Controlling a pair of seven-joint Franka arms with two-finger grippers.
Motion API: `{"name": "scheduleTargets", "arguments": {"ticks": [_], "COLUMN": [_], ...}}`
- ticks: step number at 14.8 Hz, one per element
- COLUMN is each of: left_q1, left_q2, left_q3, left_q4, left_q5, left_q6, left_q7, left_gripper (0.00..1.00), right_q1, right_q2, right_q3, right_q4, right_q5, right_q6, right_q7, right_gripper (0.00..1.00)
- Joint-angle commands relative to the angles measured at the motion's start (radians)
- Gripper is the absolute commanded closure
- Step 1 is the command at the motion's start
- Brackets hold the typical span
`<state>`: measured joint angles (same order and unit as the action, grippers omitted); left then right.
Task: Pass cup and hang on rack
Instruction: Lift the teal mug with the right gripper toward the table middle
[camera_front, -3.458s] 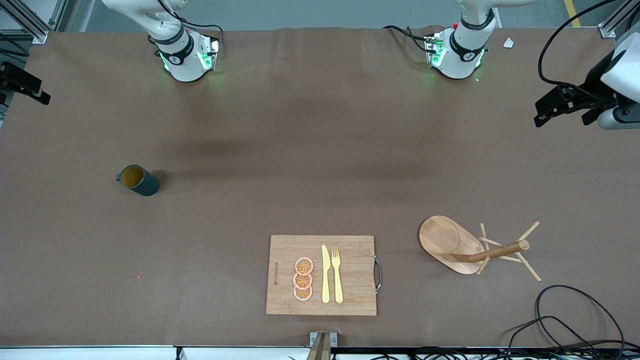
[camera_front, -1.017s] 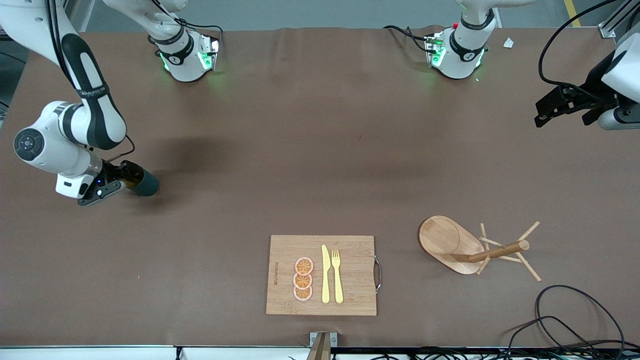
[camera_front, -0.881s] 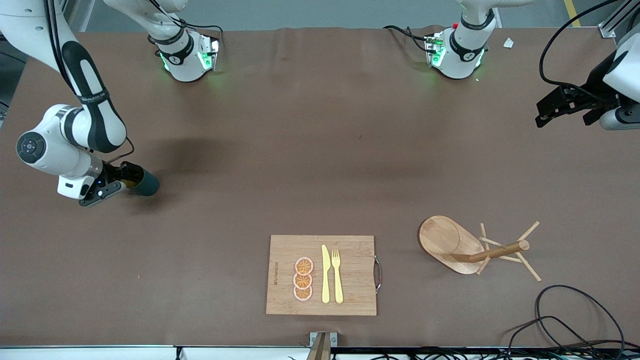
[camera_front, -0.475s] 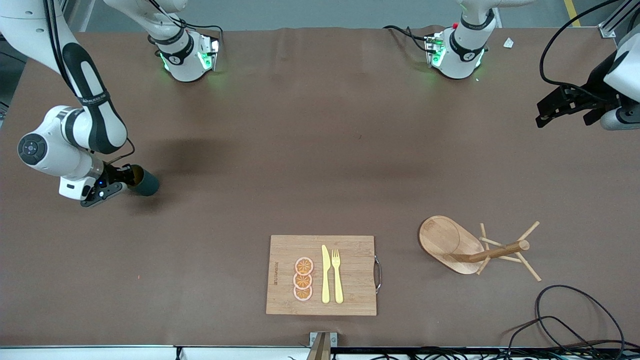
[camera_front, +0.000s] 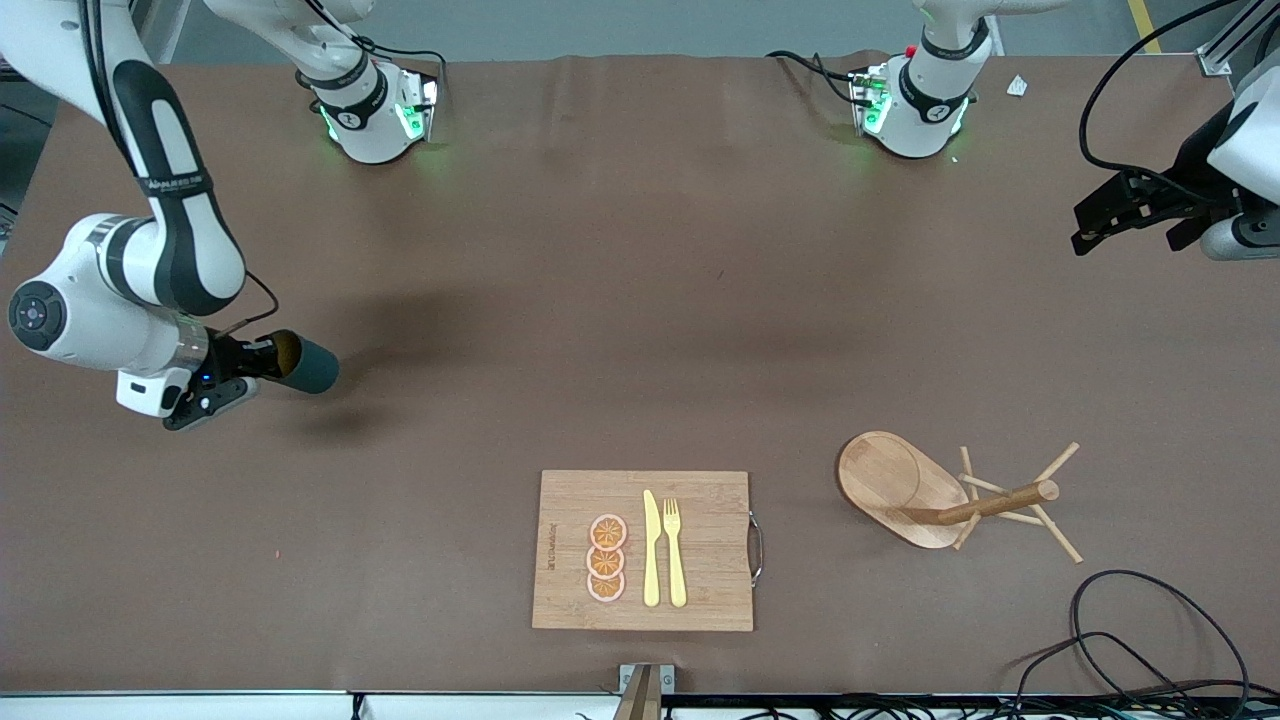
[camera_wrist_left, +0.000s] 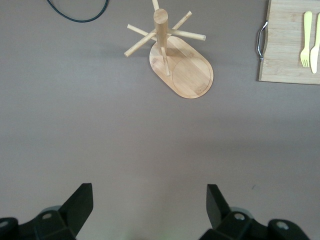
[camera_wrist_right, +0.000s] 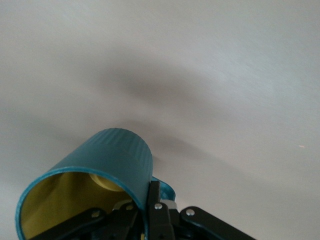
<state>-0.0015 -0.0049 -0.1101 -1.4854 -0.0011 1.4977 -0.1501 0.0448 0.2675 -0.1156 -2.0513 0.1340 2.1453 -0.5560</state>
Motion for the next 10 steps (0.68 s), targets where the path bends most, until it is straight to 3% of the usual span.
{"name": "scheduleTargets", "arguments": {"ticks": [1, 6, 10], "left_q1": [0.006, 0.008, 0.026], "left_q2": [0.006, 0.006, 0.006], "left_q3": [0.001, 0.001, 0.001], "left_q4": [0.016, 0.016, 0.013], "left_q5": [-0.023, -0.023, -0.025], "left_q6": [0.001, 0.001, 0.001], "left_q7": [0.021, 0.021, 0.023], "left_gripper": [0.00, 0.00, 0.00], "right_q1": [0.137, 0.392, 0.588], "right_q2": [-0.079, -0.082, -0.028], "right_q3": [-0.003, -0.001, -0.001], "right_q4": [-0.026, -0.026, -0.007], "right_q5": [0.006, 0.007, 0.007], "right_q6": [-0.050, -0.039, 0.065], "right_q7": [0.238, 0.595, 0.882], "right_gripper": [1.00, 1.00, 1.00]}}
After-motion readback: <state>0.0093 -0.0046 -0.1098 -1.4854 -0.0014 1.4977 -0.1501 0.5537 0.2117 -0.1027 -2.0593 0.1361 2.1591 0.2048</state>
